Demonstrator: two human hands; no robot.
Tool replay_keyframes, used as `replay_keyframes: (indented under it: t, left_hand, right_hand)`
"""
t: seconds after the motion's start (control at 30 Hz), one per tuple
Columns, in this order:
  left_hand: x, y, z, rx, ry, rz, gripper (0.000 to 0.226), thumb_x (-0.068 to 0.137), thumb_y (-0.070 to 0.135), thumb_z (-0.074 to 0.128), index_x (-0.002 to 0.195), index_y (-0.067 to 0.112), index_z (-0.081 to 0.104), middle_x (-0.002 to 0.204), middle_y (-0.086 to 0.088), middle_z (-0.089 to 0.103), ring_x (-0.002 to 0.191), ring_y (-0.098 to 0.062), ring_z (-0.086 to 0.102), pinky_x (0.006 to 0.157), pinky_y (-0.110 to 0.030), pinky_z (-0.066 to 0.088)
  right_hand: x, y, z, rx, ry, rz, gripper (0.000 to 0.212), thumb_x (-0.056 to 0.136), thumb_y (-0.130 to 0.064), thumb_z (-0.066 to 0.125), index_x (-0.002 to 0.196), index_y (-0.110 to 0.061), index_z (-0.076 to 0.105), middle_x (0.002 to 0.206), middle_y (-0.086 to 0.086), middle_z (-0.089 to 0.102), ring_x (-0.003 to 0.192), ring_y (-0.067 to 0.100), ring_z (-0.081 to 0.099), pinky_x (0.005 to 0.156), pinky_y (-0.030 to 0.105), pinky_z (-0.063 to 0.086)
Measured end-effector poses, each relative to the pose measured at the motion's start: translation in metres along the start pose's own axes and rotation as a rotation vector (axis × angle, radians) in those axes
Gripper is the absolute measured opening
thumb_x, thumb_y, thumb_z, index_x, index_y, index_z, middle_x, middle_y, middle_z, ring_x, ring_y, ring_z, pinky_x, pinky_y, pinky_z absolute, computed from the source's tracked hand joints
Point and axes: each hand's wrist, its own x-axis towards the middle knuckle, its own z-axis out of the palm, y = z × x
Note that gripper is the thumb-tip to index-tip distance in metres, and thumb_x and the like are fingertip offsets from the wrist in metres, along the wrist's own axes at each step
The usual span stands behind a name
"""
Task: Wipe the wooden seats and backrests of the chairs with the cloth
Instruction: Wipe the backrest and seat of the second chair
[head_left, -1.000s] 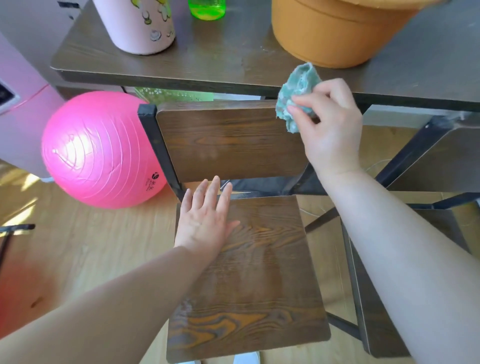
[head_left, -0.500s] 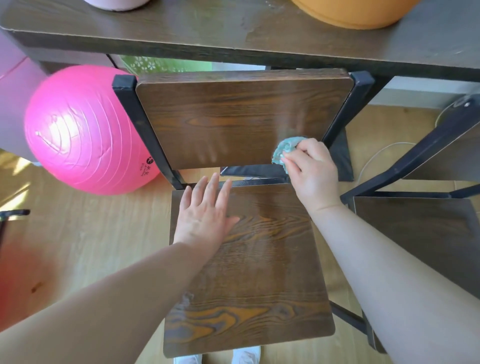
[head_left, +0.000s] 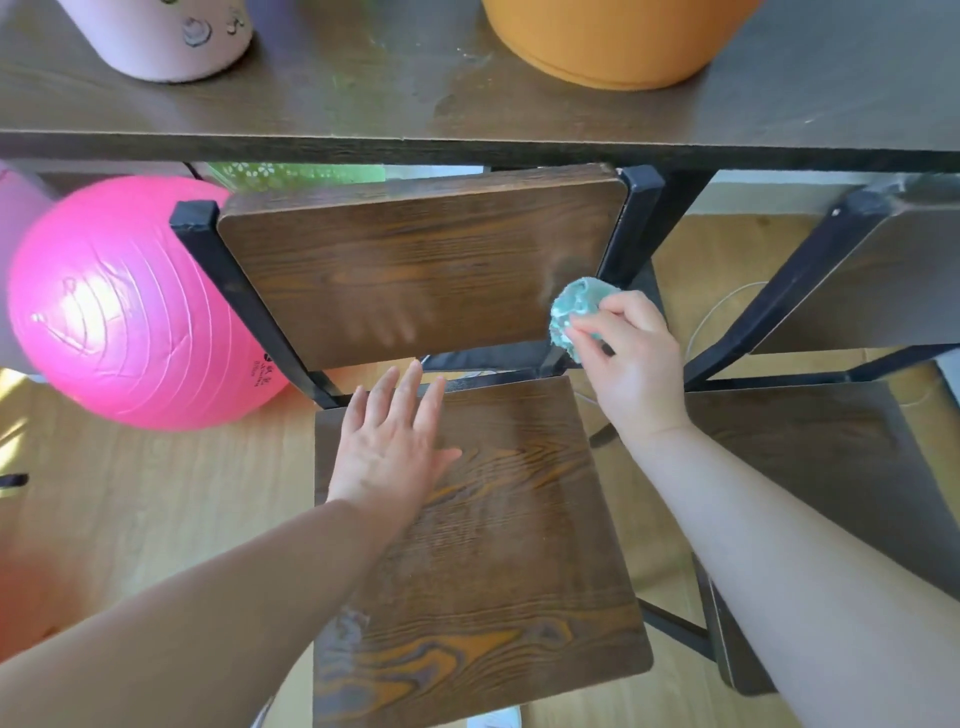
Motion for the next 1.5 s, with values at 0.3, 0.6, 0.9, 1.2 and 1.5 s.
replay_keyframes:
  t: [0.3, 0.6, 0.9, 1.2, 1.5]
  left_hand:
    - [0.018, 0.022, -0.039, -0.037, 0.116, 0.048, 0.076, 0.096, 0.063, 0.027, 0.154, 0.024, -0.004, 0.163, -0.004, -0.001, 0.149, -0.026, 0.0, 0.121, -0.047, 0.009]
    - [0.023, 0.02, -0.017, -0.043, 0.1, 0.069, 0.078, 0.096, 0.062, 0.03, 0.154, 0.024, -0.004, 0.163, -0.005, 0.001, 0.149, -0.027, 0.002, 0.121, -0.047, 0.01]
    - [0.008, 0.008, 0.04, -0.067, -0.002, 0.03, 0.079, 0.096, 0.063, 0.031, 0.153, 0.024, -0.008, 0.162, -0.003, -0.005, 0.149, -0.025, -0.004, 0.121, -0.045, 0.005]
    - [0.003, -0.011, 0.035, -0.096, 0.005, -0.03, 0.079, 0.095, 0.063, 0.031, 0.153, 0.025, -0.007, 0.162, -0.002, -0.004, 0.149, -0.025, -0.002, 0.121, -0.046, 0.007]
    - [0.001, -0.03, -0.031, -0.108, 0.167, -0.043, 0.08, 0.094, 0.062, 0.036, 0.154, 0.024, -0.001, 0.162, -0.004, 0.006, 0.148, -0.027, 0.004, 0.12, -0.047, 0.01]
  right_hand:
    - [0.065, -0.025, -0.056, 0.016, 0.302, -0.089, 0.016, 0.09, -0.025, 0.067, 0.092, -0.01, 0.072, 0.102, 0.007, 0.06, 0.099, 0.017, 0.059, 0.075, 0.019, 0.051]
    - [0.037, 0.0, -0.012, -0.034, 0.15, -0.006, 0.021, 0.091, -0.028, 0.065, 0.101, -0.01, 0.069, 0.109, 0.003, 0.06, 0.103, 0.013, 0.058, 0.078, 0.016, 0.049]
    - [-0.024, 0.04, 0.065, -0.043, -0.05, 0.217, 0.024, 0.093, -0.028, 0.063, 0.106, -0.009, 0.069, 0.108, 0.0, 0.055, 0.102, 0.013, 0.057, 0.086, 0.028, 0.055]
    - [-0.034, 0.028, 0.082, -0.072, -0.206, 0.375, 0.024, 0.091, -0.029, 0.066, 0.109, -0.014, 0.068, 0.116, 0.0, 0.056, 0.108, 0.019, 0.059, 0.086, 0.036, 0.058]
    - [0.013, -0.082, 0.009, 0.139, 0.072, -0.073, 0.019, 0.09, -0.025, 0.068, 0.1, -0.011, 0.073, 0.105, 0.003, 0.06, 0.099, 0.01, 0.057, 0.079, 0.013, 0.049]
